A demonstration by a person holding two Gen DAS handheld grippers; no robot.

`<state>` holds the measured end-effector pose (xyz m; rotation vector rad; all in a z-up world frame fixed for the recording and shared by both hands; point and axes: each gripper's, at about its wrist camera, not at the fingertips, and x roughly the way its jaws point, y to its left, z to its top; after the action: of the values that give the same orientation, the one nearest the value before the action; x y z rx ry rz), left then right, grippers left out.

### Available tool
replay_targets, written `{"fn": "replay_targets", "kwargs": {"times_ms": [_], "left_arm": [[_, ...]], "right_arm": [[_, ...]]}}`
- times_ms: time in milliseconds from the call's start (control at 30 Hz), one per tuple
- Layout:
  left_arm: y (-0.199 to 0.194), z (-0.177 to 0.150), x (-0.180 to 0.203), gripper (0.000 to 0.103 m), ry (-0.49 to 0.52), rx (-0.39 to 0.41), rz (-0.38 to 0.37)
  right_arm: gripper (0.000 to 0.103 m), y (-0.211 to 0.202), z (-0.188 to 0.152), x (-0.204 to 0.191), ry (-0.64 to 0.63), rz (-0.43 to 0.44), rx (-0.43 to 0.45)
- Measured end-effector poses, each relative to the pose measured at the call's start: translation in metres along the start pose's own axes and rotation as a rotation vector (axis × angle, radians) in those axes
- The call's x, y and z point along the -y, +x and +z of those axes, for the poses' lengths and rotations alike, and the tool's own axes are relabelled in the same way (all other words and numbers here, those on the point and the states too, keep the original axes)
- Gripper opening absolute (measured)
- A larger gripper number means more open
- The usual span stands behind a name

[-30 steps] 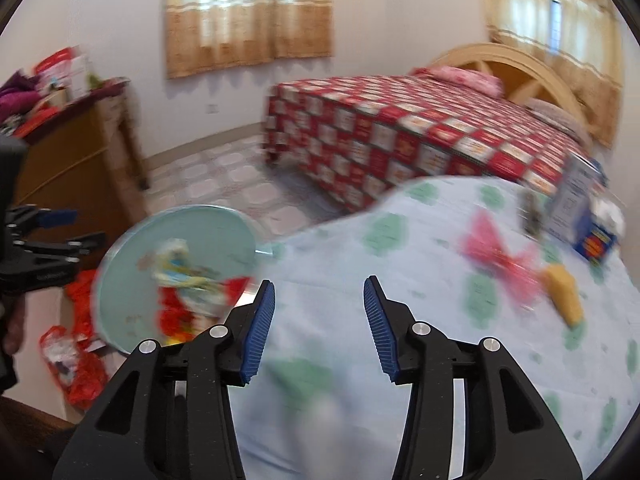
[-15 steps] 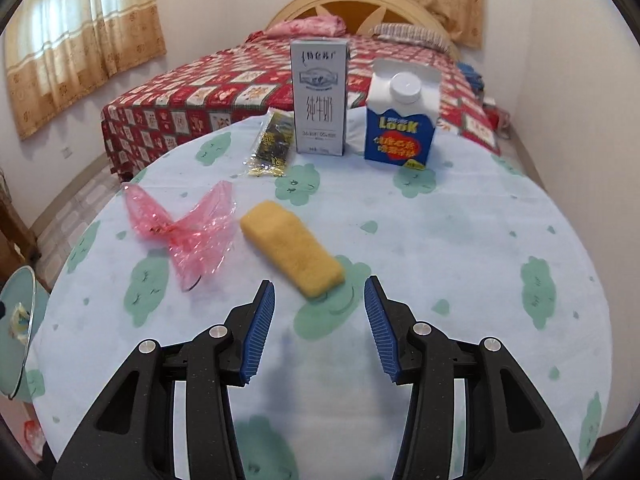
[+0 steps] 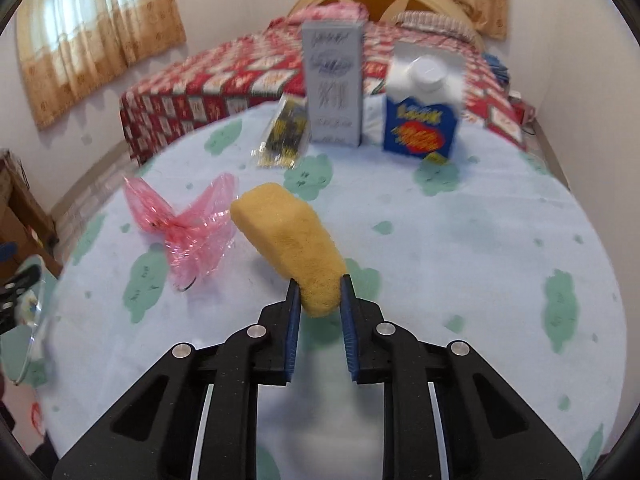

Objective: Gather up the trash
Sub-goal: 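Grasp the yellow sponge with the right tool while the left tool nears the pink bag, then grasp the pink plastic bag with the left tool while the right tool lifts the sponge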

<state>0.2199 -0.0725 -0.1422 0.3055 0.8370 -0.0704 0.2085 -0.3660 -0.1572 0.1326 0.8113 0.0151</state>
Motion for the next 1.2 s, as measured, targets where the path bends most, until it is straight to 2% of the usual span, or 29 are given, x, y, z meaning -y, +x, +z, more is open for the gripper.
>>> {"fn": "replay_targets", "kwargs": {"times_ms": [200,333,467,600,700,767,800,833,1000,1200], "left_arm": [[0.008,0.038,0.045,0.079,0.048,0.041,-0.053],[0.019,0.061,0.072,0.079,0.093,0.056,-0.099],[0.045,0.078,0.088,0.079,0.098,0.013,-0.118],[0.061,0.077,0.097,0.078,0.104,-0.019,-0.122],[0.068,0.073,0.098,0.052,0.088,-0.054,-0.192],[0.066,0.072,0.100,0.042,0.083,-0.055,-0.230],[0.065,0.071,0.102,0.030,0.094,-0.053,-0.239],[0.063,0.070,0.105,0.014,0.108,-0.054,-0.256],[0.057,0.067,0.108,0.003,0.120,-0.050,-0.266],[0.036,0.063,0.084,0.001,0.087,-0.026,-0.278]], "right_arm": [[0.020,-0.041,-0.030,0.019,0.064,-0.007,0.061],[0.020,-0.058,-0.034,0.027,0.089,-0.010,0.079],[0.021,-0.071,-0.040,0.043,0.132,-0.040,0.100],[0.021,-0.078,-0.054,0.069,0.206,-0.069,0.098],[0.021,-0.077,-0.058,0.075,0.213,-0.074,0.090],[0.022,-0.078,-0.059,0.074,0.209,-0.069,0.088],[0.022,-0.078,-0.059,0.074,0.208,-0.066,0.091],[0.022,-0.078,-0.059,0.077,0.208,-0.064,0.093],[0.022,-0.077,-0.060,0.073,0.201,-0.055,0.098],[0.022,-0.080,-0.061,0.063,0.190,-0.044,0.100]]}}
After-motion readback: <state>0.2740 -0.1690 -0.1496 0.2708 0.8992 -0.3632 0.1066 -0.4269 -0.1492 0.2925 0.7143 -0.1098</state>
